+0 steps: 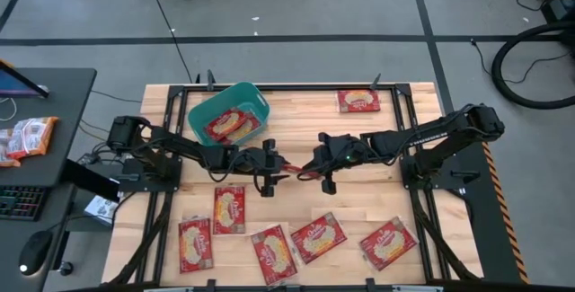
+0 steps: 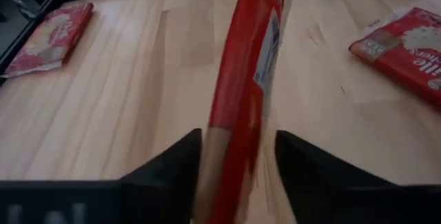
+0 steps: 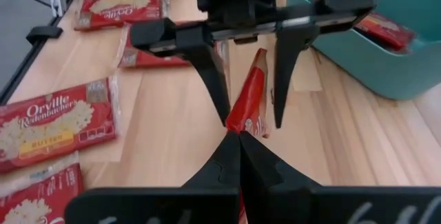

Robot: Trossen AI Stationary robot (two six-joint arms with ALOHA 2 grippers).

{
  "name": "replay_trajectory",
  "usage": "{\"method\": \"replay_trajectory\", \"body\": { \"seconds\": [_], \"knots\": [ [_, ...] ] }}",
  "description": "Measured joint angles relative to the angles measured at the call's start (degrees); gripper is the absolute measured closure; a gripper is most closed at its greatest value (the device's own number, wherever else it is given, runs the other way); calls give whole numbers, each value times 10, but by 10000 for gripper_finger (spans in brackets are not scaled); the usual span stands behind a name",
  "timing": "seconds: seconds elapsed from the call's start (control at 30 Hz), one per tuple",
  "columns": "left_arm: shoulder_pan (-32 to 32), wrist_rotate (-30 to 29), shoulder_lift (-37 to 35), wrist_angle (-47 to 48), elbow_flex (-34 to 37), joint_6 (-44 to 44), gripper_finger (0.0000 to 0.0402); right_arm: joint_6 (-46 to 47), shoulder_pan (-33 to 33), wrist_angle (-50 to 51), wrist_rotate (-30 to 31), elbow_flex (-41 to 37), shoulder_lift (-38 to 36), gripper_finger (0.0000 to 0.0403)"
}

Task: Sort popcorn bags into baskets
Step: Put the popcorn bag into the bin

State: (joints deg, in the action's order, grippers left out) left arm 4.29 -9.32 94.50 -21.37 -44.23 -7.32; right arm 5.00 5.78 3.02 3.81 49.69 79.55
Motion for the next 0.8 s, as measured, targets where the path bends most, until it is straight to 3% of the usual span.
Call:
{"method": "replay_trajectory", "body": {
  "seconds": [0.3, 0.53, 0.8],
  "knots": [
    [0, 2, -1, 15, 0, 38, 369, 19, 0, -32, 5, 0, 0, 378],
    [1, -22, -39, 76, 0, 39, 370, -1, -10, -22, 17, 0, -37, 319],
    [2, -112, -158, 231, 0, 76, 364, 1, -11, 26, 103, 0, -89, 292]
  ]
}}
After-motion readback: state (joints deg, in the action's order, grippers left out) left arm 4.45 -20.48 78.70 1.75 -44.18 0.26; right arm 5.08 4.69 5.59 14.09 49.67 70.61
